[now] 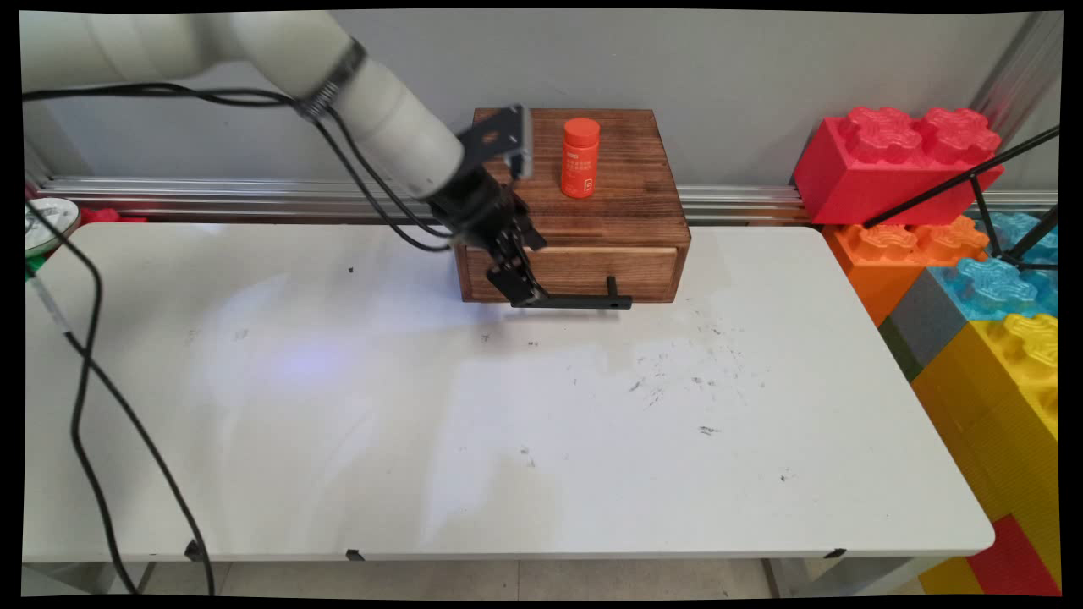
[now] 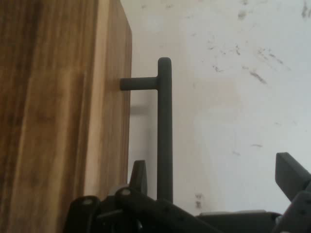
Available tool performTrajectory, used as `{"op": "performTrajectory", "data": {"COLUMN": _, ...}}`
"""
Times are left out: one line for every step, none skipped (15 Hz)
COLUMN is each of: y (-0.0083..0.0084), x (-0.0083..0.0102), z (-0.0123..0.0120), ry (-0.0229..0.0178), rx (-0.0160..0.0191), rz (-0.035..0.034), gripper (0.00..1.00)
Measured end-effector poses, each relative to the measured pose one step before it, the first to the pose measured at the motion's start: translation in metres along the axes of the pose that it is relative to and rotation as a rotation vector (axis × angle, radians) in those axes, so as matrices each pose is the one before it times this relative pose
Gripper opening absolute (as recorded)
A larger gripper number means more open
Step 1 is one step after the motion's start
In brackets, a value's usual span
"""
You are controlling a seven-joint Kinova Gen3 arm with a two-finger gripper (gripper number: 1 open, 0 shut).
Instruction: Open the drawer
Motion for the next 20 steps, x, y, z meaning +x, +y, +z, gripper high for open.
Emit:
{"op": "performTrajectory", "data": {"y": 0.00015, "x": 0.00286, "z": 0.01074, "ry": -0.00924, "rx": 0.00019, "rz": 0.00177, "gripper": 1.00}}
{"op": "performTrajectory", "data": {"y": 0.00027, "x": 0.00329, "z": 0.01189, "ry": -0.01002, "rx": 0.00005, "rz": 0.00277, "gripper": 1.00}}
{"op": "performTrajectory", "data": {"y": 0.00002, "x": 0.00291, "z": 0.00959, "ry": -0.00687, "rx": 0.00002, "rz": 0.00321, "gripper": 1.00}}
{"op": "performTrajectory", "data": {"y": 0.00004, "x": 0.00246, "z": 0.01026, "ry": -0.00731, "rx": 0.00190, "rz": 0.00318, "gripper": 1.00}}
{"op": "performTrajectory", "data": {"y": 0.00014, "x": 0.00103, "z": 0.00533, "ry": -0.00418, "rx": 0.00138, "rz": 0.00109, "gripper": 1.00}}
{"op": "performTrajectory", "data": {"y": 0.00010, "x": 0.00178, "z": 0.00765, "ry": -0.00504, "rx": 0.00187, "rz": 0.00262, "gripper": 1.00}}
{"op": "performTrajectory", "data": {"y": 0.00008, "x": 0.00135, "z": 0.00490, "ry": -0.00329, "rx": 0.00081, "rz": 0.00211, "gripper": 1.00}}
{"op": "performTrajectory", "data": {"y": 0.00032, "x": 0.00131, "z": 0.00680, "ry": -0.00532, "rx": 0.00096, "rz": 0.00266, "gripper": 1.00}}
{"op": "performTrajectory", "data": {"y": 0.00041, "x": 0.00121, "z": 0.00724, "ry": -0.00610, "rx": 0.00082, "rz": 0.00264, "gripper": 1.00}}
{"op": "performTrajectory", "data": {"y": 0.00035, "x": 0.00110, "z": 0.00674, "ry": -0.00588, "rx": 0.00042, "rz": 0.00294, "gripper": 1.00}}
{"op": "performTrajectory", "data": {"y": 0.00007, "x": 0.00067, "z": 0.00450, "ry": -0.00425, "rx": 0.00088, "rz": 0.00151, "gripper": 1.00}}
{"op": "performTrajectory", "data": {"y": 0.00002, "x": 0.00058, "z": 0.00417, "ry": -0.00395, "rx": 0.00121, "rz": 0.00138, "gripper": 1.00}}
{"op": "performTrajectory", "data": {"y": -0.00029, "x": 0.00065, "z": 0.00475, "ry": -0.00470, "rx": 0.00194, "rz": 0.00072, "gripper": 1.00}}
{"op": "performTrajectory", "data": {"y": -0.00042, "x": 0.00065, "z": 0.00543, "ry": -0.00561, "rx": 0.00171, "rz": -0.00026, "gripper": 1.00}}
{"op": "performTrajectory", "data": {"y": -0.00043, "x": 0.00036, "z": 0.00419, "ry": -0.00429, "rx": 0.00165, "rz": -0.00118, "gripper": 1.00}}
{"op": "performTrajectory", "data": {"y": -0.00014, "x": 0.00036, "z": 0.00467, "ry": -0.00463, "rx": -0.00068, "rz": -0.00165, "gripper": 1.00}}
{"op": "performTrajectory", "data": {"y": -0.00003, "x": 0.00016, "z": 0.00257, "ry": -0.00289, "rx": -0.00090, "rz": -0.00081, "gripper": 1.00}}
{"op": "performTrajectory", "data": {"y": 0.00031, "x": 0.00009, "z": 0.00339, "ry": -0.00375, "rx": -0.00252, "rz": -0.00120, "gripper": 1.00}}
{"op": "performTrajectory", "data": {"y": 0.00044, "x": -0.00005, "z": 0.00309, "ry": -0.00393, "rx": -0.00319, "rz": -0.00188, "gripper": 1.00}}
{"op": "performTrajectory", "data": {"y": 0.00084, "x": 0.00006, "z": 0.00375, "ry": -0.00510, "rx": -0.00518, "rz": -0.00212, "gripper": 1.00}}
